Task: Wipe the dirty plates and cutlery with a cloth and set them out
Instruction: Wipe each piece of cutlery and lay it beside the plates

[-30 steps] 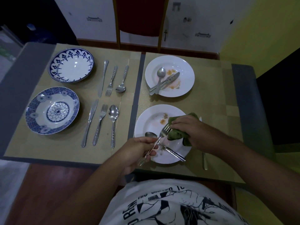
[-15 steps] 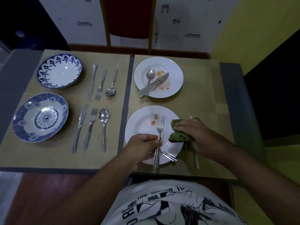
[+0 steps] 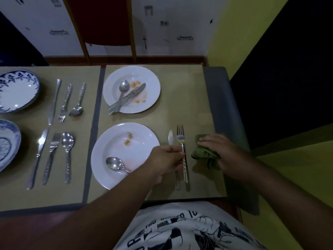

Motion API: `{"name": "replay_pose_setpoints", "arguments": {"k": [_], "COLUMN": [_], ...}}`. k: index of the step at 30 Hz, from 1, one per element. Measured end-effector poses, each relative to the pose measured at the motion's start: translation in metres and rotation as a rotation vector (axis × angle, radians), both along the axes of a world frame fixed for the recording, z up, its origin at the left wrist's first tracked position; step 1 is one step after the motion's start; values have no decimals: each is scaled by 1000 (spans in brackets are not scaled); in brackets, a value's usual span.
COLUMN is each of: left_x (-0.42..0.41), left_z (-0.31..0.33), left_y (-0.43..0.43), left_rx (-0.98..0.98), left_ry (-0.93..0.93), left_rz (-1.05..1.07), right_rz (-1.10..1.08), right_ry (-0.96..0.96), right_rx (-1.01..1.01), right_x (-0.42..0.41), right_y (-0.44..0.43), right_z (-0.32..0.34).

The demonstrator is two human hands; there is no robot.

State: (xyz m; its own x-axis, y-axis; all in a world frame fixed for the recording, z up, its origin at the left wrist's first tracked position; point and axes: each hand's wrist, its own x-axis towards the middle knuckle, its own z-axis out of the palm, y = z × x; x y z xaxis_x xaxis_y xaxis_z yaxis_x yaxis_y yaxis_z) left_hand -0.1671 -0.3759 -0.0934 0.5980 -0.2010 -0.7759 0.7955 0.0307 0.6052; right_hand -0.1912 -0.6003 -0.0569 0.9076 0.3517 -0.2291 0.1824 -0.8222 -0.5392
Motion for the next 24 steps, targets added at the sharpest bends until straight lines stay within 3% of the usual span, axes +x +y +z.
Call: {"name": "replay_pose_setpoints", "arguments": {"k": [16, 24], "left_x": [12, 9], "left_z": [-37, -29], "left_y": [-61, -52], "left_rx": [289, 212], "left_ry": [135, 188], "left_rz": [-56, 88], "right_rz": [-29, -23], "right_ry": [68, 50], "right_rx": [88, 92], "right_x": [-7, 0], "right_y": [-43, -33], "right_z": [-27, -21]}}
